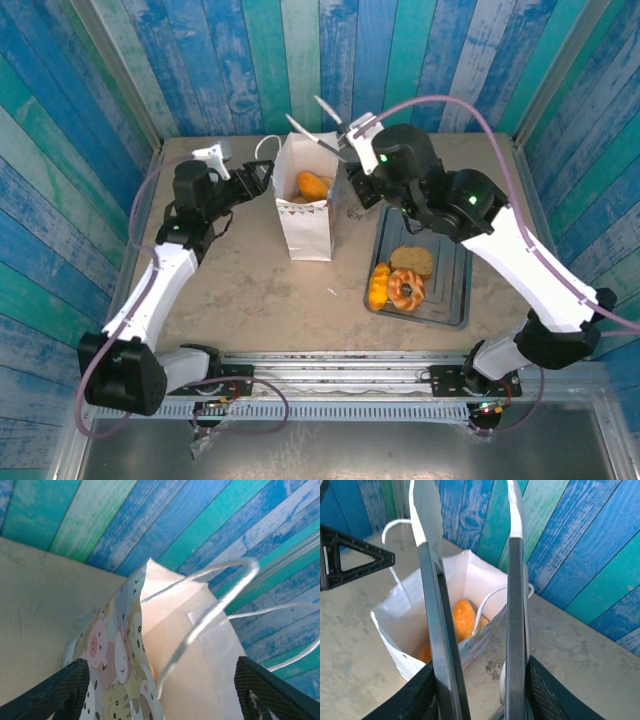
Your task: Place the fake bread into the paper bag
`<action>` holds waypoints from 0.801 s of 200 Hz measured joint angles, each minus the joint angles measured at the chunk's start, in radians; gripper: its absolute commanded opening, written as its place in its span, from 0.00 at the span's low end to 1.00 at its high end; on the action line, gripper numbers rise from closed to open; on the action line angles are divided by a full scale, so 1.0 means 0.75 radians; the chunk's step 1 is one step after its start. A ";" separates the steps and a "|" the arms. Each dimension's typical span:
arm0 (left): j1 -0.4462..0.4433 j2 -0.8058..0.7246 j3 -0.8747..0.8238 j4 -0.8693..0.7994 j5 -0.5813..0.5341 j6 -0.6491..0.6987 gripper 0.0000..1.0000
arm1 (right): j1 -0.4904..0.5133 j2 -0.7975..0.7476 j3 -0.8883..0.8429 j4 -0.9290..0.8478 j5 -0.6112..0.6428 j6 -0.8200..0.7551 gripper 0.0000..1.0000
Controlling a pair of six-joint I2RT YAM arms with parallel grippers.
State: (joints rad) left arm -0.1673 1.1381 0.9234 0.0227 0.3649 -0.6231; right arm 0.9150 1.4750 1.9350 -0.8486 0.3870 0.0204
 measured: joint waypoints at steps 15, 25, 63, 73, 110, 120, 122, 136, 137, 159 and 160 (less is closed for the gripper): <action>0.000 -0.063 -0.042 0.029 -0.046 0.015 0.87 | 0.000 -0.042 -0.009 0.017 0.001 0.030 0.43; 0.000 -0.098 -0.072 0.043 -0.078 0.022 0.94 | -0.001 -0.072 -0.025 0.026 0.002 0.051 0.43; 0.000 -0.175 -0.153 0.045 -0.168 0.060 0.94 | -0.024 -0.249 -0.179 0.024 0.047 0.161 0.42; 0.000 -0.184 -0.159 0.040 -0.182 0.069 0.94 | -0.048 -0.297 -0.228 0.008 0.057 0.200 0.43; 0.000 -0.205 -0.181 0.038 -0.226 0.085 0.94 | -0.218 -0.428 -0.392 -0.126 0.046 0.350 0.42; 0.000 -0.207 -0.186 0.038 -0.235 0.087 0.94 | -0.270 -0.450 -0.435 -0.175 0.028 0.388 0.42; 0.000 -0.207 -0.186 0.039 -0.237 0.087 0.94 | -0.277 -0.452 -0.441 -0.184 0.023 0.395 0.42; 0.000 -0.207 -0.191 0.039 -0.252 0.088 0.94 | -0.348 -0.473 -0.495 -0.254 -0.016 0.437 0.42; 0.000 -0.207 -0.191 0.039 -0.251 0.088 0.94 | -0.351 -0.474 -0.497 -0.257 -0.019 0.440 0.42; 0.000 -0.207 -0.191 0.039 -0.260 0.088 0.94 | -0.452 -0.494 -0.569 -0.373 -0.100 0.497 0.42; 0.000 -0.207 -0.191 0.039 -0.260 0.088 0.94 | -0.454 -0.495 -0.572 -0.377 -0.103 0.499 0.42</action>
State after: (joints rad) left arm -0.1673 0.9833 0.7803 0.0521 0.1696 -0.5571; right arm 0.5743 1.1034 1.5063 -1.1313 0.3099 0.3946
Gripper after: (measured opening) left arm 0.943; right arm 0.424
